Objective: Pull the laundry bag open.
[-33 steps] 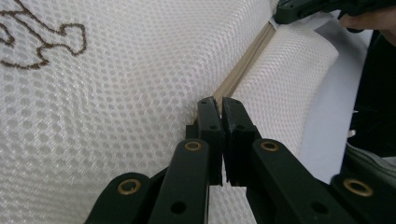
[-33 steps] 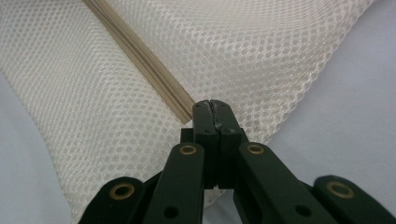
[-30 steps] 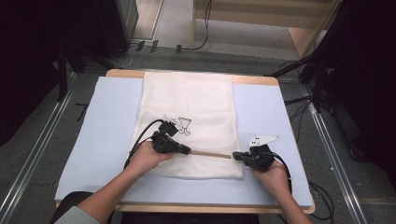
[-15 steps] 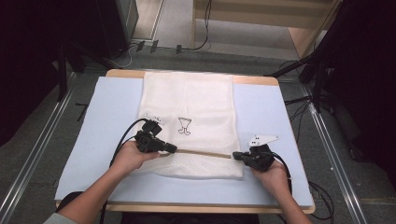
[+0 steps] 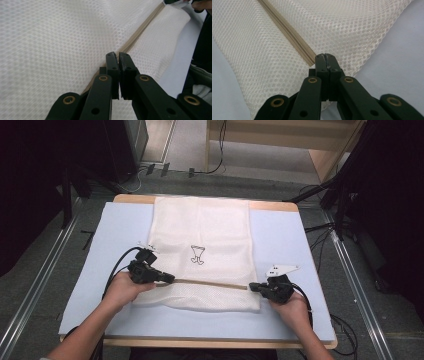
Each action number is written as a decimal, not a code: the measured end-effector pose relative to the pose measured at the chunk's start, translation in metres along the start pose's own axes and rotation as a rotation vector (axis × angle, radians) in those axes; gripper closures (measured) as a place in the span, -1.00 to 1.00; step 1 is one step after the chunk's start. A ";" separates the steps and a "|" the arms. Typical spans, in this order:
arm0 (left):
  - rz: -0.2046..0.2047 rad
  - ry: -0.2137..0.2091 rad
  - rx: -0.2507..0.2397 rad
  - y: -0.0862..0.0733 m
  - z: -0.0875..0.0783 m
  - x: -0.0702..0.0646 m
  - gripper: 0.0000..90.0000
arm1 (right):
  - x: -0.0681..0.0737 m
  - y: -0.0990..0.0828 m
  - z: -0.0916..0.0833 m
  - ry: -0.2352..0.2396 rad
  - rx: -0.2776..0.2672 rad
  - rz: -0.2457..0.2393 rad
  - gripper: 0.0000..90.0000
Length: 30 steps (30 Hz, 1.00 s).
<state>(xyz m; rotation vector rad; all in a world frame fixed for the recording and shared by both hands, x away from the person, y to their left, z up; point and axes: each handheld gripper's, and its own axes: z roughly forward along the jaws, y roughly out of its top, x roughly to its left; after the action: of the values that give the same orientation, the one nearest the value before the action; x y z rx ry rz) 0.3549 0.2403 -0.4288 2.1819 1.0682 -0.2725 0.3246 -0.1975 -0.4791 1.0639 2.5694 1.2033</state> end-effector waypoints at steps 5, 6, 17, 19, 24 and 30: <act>-0.023 0.003 -0.014 -0.010 -0.014 0.009 0.97 | -0.001 0.000 0.000 0.004 0.000 0.004 1.00; -0.026 0.008 -0.018 -0.012 -0.016 0.011 0.97 | -0.001 0.000 0.000 0.002 0.002 0.004 1.00; -0.091 0.032 -0.070 -0.029 -0.040 0.025 0.97 | -0.002 0.001 0.000 0.008 0.007 -0.002 1.00; -0.093 0.045 -0.063 -0.032 -0.043 0.028 0.97 | -0.002 0.001 0.000 0.009 0.008 -0.002 1.00; -0.110 0.069 -0.062 -0.037 -0.048 0.031 0.97 | -0.002 0.002 0.000 0.012 0.013 0.004 1.00; -0.194 0.125 -0.079 -0.055 -0.065 0.051 0.97 | -0.003 0.003 0.000 0.016 0.018 -0.005 1.00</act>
<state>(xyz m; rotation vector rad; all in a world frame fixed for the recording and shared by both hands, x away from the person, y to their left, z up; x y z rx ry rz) 0.3390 0.3381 -0.4305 2.0498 1.3405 -0.1782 0.3283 -0.1982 -0.4777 1.0547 2.5979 1.1940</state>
